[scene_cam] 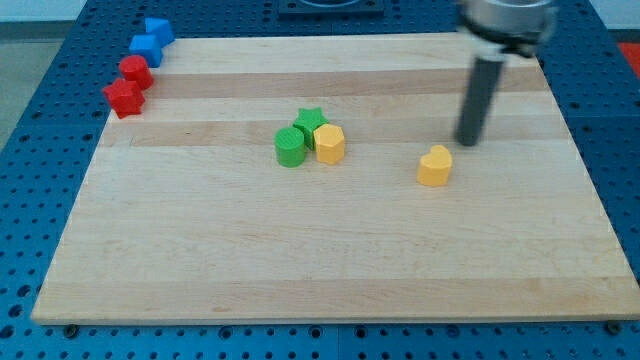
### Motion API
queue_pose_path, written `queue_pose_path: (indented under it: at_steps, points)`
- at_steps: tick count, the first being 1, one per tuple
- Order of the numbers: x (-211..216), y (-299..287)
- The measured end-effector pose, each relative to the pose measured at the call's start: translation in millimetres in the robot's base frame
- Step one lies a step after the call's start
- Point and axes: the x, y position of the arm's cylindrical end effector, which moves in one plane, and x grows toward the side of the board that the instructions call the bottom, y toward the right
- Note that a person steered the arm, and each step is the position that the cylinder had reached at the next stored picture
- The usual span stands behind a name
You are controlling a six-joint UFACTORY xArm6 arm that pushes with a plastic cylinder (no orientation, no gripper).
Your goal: Move your arm at the top center of the board
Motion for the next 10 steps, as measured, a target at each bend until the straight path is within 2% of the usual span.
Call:
queue_pose_path:
  at_steps: [1, 2, 3, 4, 5, 6, 7, 9, 10]
  points:
    - [53, -55]
    - [40, -141]
    - [24, -161]
    - [36, -133]
    - [-27, -111]
    - [-116, -127]
    - [-160, -158]
    - [-202, -193]
    - [-207, -199]
